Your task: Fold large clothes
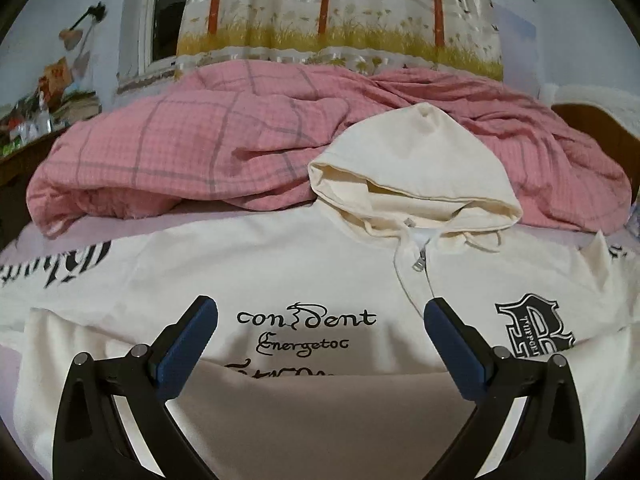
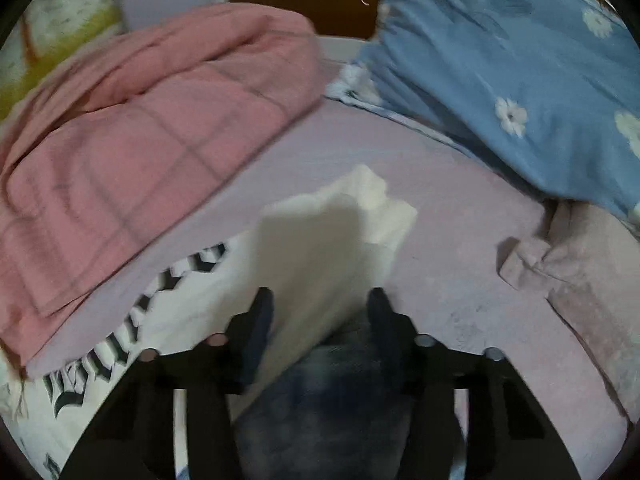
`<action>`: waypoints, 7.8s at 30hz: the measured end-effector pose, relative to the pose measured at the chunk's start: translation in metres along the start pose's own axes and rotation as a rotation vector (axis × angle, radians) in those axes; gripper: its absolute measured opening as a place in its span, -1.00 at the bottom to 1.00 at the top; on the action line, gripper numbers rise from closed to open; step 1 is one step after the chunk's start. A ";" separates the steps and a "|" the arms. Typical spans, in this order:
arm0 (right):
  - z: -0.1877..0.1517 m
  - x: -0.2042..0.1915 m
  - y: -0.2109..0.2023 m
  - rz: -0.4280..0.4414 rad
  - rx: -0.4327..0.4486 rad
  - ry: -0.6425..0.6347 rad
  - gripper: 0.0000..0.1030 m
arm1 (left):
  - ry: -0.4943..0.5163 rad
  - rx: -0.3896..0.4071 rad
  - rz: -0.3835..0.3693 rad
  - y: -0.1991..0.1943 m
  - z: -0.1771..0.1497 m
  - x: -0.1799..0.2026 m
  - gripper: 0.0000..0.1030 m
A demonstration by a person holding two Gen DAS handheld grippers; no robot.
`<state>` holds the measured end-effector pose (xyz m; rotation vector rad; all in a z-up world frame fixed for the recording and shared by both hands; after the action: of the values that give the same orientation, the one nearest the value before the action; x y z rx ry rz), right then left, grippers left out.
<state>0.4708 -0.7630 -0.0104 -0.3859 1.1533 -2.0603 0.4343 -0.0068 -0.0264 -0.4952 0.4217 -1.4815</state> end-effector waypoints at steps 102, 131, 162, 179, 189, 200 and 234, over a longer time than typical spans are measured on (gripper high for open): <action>-0.264 -0.345 -0.091 0.300 -0.019 -0.538 0.23 | -0.189 -0.416 -0.010 0.093 0.023 -0.081 0.15; -0.220 -0.283 -0.063 0.118 0.125 -0.399 -1.00 | -0.044 0.120 -0.099 0.009 0.085 -0.035 -0.79; -0.218 -0.277 -0.030 0.319 0.019 -0.213 -0.89 | -0.168 -0.289 -0.105 0.127 0.038 -0.055 -0.66; -0.218 -0.312 -0.151 0.335 0.214 -0.352 0.68 | -0.112 0.061 0.006 -0.006 0.104 -0.058 0.76; -0.244 -0.345 -0.215 0.431 0.341 -0.413 1.00 | -0.014 0.121 0.020 -0.121 0.125 -0.100 1.00; -0.296 -0.391 -0.240 0.260 0.452 -0.541 1.00 | -0.304 -0.048 0.212 -0.101 0.049 -0.307 0.98; -0.307 -0.406 -0.185 0.272 0.247 -0.594 1.00 | -0.699 -0.043 0.397 -0.106 -0.039 -0.506 -0.91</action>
<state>0.4911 -0.2223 0.0084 -0.6266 0.5518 -1.6583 0.2989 0.4936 -0.0167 -0.8660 -0.0098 -0.8443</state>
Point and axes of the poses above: each gripper's, at about its wrist camera, not at the fingertips, and y roughly the way its jaws point, x to its right, z to its top, the point moved 2 cm from there along y, roughly the way its jaws point, and after that the axes turned 1 degree about -x, right-handed, at the moved point
